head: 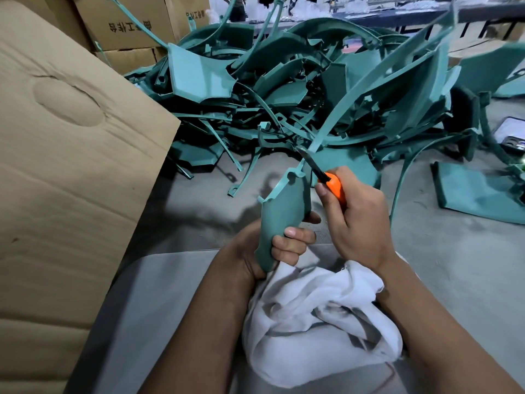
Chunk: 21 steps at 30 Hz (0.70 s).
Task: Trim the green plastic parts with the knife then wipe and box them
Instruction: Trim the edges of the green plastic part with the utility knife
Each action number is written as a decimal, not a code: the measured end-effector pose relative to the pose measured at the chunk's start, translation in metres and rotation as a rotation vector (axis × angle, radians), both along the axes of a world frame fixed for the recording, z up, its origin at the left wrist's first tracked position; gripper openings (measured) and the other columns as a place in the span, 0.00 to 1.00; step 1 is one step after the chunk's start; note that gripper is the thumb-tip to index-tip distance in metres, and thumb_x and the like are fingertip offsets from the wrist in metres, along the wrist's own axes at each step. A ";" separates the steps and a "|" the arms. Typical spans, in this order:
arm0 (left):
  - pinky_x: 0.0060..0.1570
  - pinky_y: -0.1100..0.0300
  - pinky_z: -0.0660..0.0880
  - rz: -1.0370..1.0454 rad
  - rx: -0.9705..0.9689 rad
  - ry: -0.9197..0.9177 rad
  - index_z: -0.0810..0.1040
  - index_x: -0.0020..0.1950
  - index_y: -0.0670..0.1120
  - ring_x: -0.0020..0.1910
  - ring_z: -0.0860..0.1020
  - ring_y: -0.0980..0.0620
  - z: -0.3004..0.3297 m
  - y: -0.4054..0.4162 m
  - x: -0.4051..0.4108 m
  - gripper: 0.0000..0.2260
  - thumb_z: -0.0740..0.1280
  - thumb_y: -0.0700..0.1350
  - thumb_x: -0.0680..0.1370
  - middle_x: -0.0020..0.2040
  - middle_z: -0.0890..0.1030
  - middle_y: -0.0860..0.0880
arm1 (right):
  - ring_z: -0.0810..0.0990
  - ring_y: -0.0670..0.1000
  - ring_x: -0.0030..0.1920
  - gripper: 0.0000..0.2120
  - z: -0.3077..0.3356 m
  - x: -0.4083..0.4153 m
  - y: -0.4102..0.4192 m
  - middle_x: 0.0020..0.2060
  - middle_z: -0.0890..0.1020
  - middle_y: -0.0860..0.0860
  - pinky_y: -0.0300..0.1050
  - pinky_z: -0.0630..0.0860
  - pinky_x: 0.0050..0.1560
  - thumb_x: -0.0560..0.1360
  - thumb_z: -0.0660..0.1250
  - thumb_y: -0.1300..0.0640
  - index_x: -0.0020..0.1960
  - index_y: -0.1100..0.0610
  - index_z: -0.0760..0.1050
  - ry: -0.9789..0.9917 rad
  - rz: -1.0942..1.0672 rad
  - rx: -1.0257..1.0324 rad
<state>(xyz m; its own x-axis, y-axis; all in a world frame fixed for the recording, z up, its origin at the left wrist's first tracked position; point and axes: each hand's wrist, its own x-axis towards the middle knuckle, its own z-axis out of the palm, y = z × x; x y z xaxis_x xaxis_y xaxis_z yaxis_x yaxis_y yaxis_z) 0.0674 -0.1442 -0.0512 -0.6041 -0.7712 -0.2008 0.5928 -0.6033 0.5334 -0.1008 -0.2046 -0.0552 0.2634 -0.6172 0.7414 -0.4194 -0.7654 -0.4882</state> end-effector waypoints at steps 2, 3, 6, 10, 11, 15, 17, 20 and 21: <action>0.22 0.69 0.58 -0.066 -0.039 0.037 0.83 0.46 0.36 0.24 0.59 0.59 0.002 0.000 -0.002 0.14 0.81 0.36 0.65 0.32 0.70 0.49 | 0.71 0.49 0.32 0.12 0.000 0.000 -0.001 0.32 0.72 0.44 0.50 0.70 0.34 0.85 0.60 0.47 0.51 0.55 0.74 0.033 -0.016 0.005; 0.23 0.69 0.58 -0.078 -0.047 0.046 0.83 0.44 0.36 0.24 0.59 0.59 0.003 0.001 -0.002 0.11 0.81 0.36 0.66 0.32 0.71 0.49 | 0.71 0.49 0.32 0.12 -0.001 -0.001 -0.001 0.31 0.71 0.43 0.49 0.69 0.33 0.85 0.60 0.47 0.51 0.55 0.74 0.045 -0.009 0.017; 0.25 0.68 0.59 -0.091 -0.010 0.087 0.83 0.45 0.35 0.26 0.61 0.59 0.004 0.001 0.000 0.07 0.77 0.35 0.70 0.33 0.74 0.47 | 0.70 0.48 0.30 0.12 -0.001 -0.002 -0.002 0.29 0.70 0.43 0.47 0.68 0.32 0.85 0.62 0.47 0.50 0.55 0.73 0.069 0.059 0.046; 0.25 0.66 0.60 -0.064 0.071 0.152 0.80 0.48 0.35 0.25 0.62 0.57 0.001 0.000 0.003 0.09 0.76 0.32 0.70 0.33 0.71 0.46 | 0.72 0.47 0.30 0.11 0.000 -0.003 -0.002 0.30 0.74 0.45 0.46 0.69 0.31 0.84 0.62 0.47 0.49 0.54 0.73 0.116 0.165 0.060; 0.24 0.66 0.60 -0.057 0.065 0.144 0.80 0.48 0.35 0.24 0.62 0.58 0.000 -0.001 0.004 0.11 0.77 0.32 0.69 0.33 0.71 0.46 | 0.73 0.46 0.30 0.11 0.000 -0.004 -0.003 0.30 0.75 0.44 0.43 0.68 0.32 0.84 0.63 0.48 0.49 0.55 0.74 0.100 0.200 0.067; 0.22 0.67 0.58 -0.043 0.056 0.095 0.79 0.50 0.35 0.22 0.60 0.59 -0.001 -0.002 0.003 0.16 0.80 0.33 0.66 0.31 0.70 0.47 | 0.73 0.44 0.31 0.09 0.002 -0.009 -0.003 0.32 0.73 0.38 0.33 0.65 0.34 0.85 0.64 0.52 0.48 0.55 0.74 -0.022 0.253 0.082; 0.21 0.68 0.57 -0.040 0.029 0.059 0.78 0.50 0.36 0.22 0.60 0.59 -0.001 -0.001 0.001 0.19 0.81 0.34 0.65 0.31 0.69 0.48 | 0.72 0.47 0.31 0.10 0.001 -0.008 -0.004 0.31 0.71 0.42 0.40 0.67 0.34 0.85 0.62 0.49 0.49 0.55 0.74 -0.022 0.168 0.079; 0.21 0.67 0.58 -0.043 0.033 0.069 0.73 0.52 0.37 0.23 0.60 0.58 -0.002 0.000 -0.001 0.21 0.80 0.34 0.65 0.31 0.69 0.48 | 0.73 0.50 0.32 0.12 0.000 -0.004 -0.005 0.32 0.73 0.45 0.49 0.70 0.34 0.85 0.61 0.47 0.51 0.54 0.74 0.036 0.065 0.079; 0.21 0.67 0.59 -0.045 0.042 0.089 0.73 0.52 0.37 0.23 0.60 0.58 -0.003 -0.001 0.000 0.20 0.80 0.33 0.66 0.32 0.69 0.47 | 0.73 0.50 0.32 0.12 0.000 -0.004 -0.005 0.32 0.73 0.45 0.49 0.70 0.34 0.85 0.61 0.47 0.51 0.54 0.74 0.046 0.062 0.083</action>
